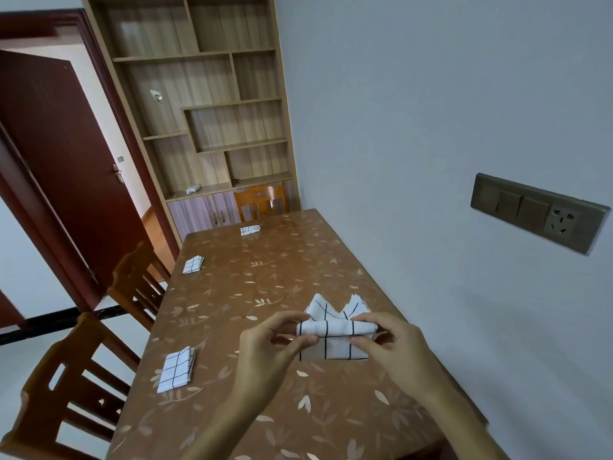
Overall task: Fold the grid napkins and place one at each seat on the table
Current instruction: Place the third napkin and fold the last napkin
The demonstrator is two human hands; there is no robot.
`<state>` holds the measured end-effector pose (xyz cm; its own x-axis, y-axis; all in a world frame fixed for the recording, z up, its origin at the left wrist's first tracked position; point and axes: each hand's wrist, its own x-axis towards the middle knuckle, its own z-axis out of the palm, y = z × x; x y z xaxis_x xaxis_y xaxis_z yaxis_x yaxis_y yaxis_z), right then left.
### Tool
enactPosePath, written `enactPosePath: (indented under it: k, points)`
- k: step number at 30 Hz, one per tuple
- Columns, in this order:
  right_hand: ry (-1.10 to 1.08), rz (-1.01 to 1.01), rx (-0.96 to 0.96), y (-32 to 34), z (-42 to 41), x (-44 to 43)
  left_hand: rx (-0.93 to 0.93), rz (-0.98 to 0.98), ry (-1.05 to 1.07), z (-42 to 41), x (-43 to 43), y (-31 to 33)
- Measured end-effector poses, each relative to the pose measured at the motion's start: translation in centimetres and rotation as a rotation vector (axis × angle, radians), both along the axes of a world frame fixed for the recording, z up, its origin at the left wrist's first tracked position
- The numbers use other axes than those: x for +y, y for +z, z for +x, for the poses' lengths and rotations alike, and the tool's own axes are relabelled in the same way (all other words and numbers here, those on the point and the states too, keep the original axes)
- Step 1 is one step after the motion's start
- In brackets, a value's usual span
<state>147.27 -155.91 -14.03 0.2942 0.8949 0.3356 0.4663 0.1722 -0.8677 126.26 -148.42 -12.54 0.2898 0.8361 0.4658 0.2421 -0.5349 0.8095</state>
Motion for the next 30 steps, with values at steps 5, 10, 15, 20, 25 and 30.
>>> enactPosePath:
  k: [5,10,15,20,25,30]
  points:
    - [-0.011,0.038,-0.071,0.2,0.0,0.1,0.118,0.173,0.066,0.0,0.7,-0.6]
    - [-0.078,0.041,-0.165,-0.1,0.4,0.0,0.191,0.233,0.003,-0.2,0.9,-0.5]
    - [0.074,0.021,0.07,1.5,-0.2,-0.6,0.044,-0.205,-0.262,0.6,-0.5,0.8]
    - [0.13,0.002,0.354,2.1,-0.8,-0.8,-0.113,-0.339,-0.204,2.0,-0.7,1.1]
    - [0.187,-0.048,0.426,1.4,-1.0,-0.3,-0.329,-0.438,-0.12,2.9,-0.8,1.2]
    - [0.125,-0.022,0.365,0.9,-0.5,0.0,-0.17,-0.488,-0.183,2.6,-0.1,1.4]
